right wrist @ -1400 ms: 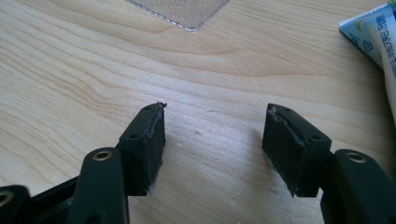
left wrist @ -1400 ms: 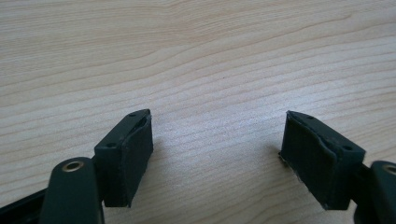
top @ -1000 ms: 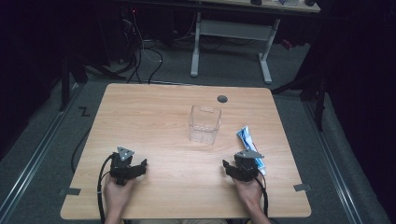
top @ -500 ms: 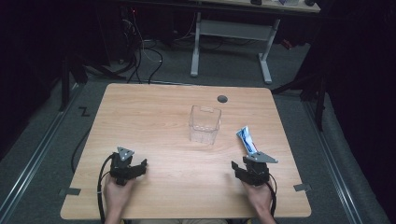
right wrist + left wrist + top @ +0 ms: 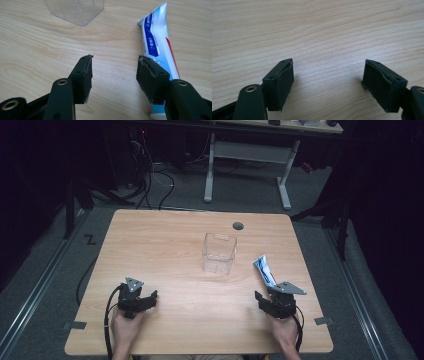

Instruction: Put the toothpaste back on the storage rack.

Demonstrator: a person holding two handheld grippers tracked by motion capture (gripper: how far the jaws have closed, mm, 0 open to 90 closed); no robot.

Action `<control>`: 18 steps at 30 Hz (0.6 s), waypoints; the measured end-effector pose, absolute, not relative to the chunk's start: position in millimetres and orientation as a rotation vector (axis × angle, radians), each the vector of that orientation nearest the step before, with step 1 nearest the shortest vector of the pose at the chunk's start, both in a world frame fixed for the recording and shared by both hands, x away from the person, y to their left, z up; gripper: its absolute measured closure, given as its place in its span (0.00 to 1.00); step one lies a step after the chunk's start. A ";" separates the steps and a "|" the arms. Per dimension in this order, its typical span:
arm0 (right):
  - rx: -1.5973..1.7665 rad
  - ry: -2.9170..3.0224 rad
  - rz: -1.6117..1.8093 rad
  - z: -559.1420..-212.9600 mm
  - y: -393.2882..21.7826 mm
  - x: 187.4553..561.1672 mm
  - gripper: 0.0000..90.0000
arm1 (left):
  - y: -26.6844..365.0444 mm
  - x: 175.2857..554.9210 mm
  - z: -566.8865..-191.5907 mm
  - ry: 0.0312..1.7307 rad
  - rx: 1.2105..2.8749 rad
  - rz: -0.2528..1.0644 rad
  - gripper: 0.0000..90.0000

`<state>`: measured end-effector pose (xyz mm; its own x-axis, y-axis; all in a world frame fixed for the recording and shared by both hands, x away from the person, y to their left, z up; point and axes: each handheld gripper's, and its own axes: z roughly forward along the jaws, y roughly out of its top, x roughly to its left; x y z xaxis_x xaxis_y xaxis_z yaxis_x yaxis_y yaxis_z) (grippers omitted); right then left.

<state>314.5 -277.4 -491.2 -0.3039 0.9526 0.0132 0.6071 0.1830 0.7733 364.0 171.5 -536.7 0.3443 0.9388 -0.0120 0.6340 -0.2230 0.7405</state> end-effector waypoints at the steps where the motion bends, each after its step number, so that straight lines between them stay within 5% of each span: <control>1: 1.461 1.983 0.949 -491.1 -277.9 314.6 0.52 | 171.5 364.0 -536.7 1.371 1.952 0.593 0.28; 18: 1.510 1.941 0.884 -483.6 -303.6 335.3 0.51 | 171.5 364.0 -536.7 1.371 1.952 0.593 0.28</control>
